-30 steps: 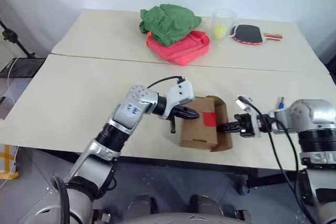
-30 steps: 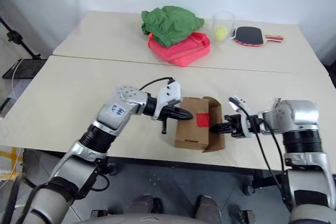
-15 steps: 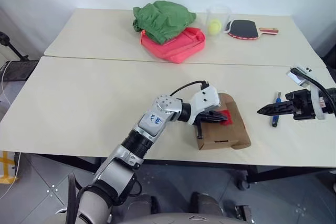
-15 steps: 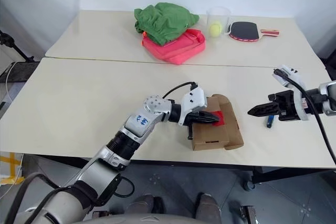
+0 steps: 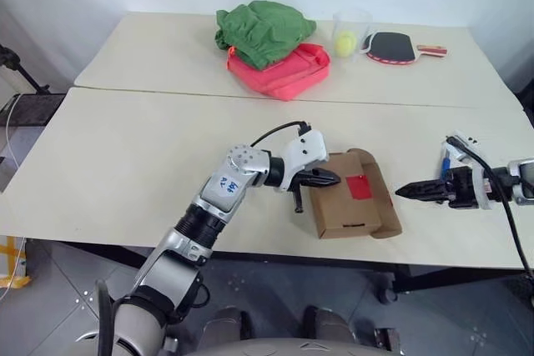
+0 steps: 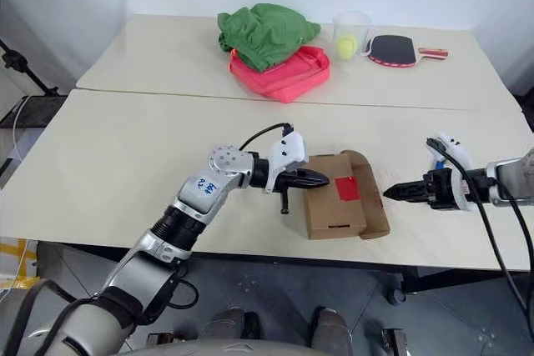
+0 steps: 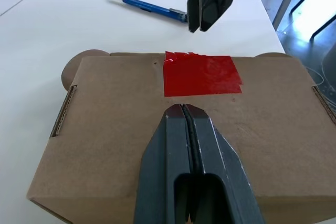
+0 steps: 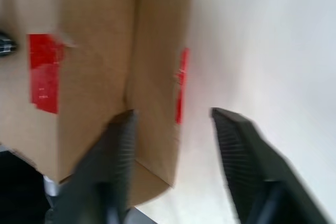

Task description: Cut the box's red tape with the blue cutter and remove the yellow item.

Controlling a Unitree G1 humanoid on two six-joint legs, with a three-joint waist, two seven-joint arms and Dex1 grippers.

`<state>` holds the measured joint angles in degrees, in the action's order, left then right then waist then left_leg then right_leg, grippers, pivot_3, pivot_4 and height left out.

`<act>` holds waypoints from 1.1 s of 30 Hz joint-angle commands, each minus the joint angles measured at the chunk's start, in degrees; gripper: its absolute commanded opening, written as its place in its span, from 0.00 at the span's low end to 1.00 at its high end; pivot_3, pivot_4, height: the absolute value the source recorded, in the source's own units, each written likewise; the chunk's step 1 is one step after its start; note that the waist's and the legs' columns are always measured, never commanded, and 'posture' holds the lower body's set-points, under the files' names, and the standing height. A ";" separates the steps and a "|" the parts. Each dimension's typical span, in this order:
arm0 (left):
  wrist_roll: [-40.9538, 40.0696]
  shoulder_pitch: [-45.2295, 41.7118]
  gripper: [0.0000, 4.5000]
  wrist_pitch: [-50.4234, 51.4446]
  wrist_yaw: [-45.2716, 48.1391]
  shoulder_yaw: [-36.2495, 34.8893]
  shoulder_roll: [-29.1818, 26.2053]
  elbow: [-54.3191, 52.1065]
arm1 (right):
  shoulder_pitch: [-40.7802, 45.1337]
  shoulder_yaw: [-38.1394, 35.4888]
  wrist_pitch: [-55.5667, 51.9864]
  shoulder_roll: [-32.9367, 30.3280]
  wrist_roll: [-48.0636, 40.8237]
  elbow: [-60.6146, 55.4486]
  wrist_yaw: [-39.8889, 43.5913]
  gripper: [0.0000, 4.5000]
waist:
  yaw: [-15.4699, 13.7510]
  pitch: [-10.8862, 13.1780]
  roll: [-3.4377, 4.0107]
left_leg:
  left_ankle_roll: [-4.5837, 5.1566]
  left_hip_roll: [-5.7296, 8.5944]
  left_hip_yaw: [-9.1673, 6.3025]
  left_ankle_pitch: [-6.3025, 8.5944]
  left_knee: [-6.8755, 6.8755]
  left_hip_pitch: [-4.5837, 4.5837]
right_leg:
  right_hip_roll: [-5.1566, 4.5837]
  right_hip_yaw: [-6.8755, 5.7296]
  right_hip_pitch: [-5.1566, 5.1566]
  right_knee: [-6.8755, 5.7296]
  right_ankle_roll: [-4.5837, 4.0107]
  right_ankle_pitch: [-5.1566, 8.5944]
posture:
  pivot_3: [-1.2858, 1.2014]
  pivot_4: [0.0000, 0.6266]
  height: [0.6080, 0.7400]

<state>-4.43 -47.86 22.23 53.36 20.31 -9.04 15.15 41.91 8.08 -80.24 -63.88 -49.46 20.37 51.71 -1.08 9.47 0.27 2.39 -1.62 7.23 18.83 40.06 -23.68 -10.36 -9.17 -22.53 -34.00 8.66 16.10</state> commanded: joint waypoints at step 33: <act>-0.91 4.11 0.00 10.50 0.96 -0.01 -9.59 -12.18 | 6.24 8.54 8.96 19.76 22.50 20.75 27.83 0.44 | 2.64 -0.03 -0.05 | -0.25 -0.12 -0.05 -0.07 -0.02 0.52 | 0.05 0.10 0.18 -0.65 -0.03 0.01 | 0.52 0.24 1.00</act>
<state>-5.42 -44.57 32.32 54.53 19.75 -18.28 3.23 48.66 15.11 -70.64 -45.18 -28.43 40.73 80.02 1.57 9.44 0.22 2.14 -1.74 7.18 18.75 40.05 -23.16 -10.31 -9.06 -22.35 -34.67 8.63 16.11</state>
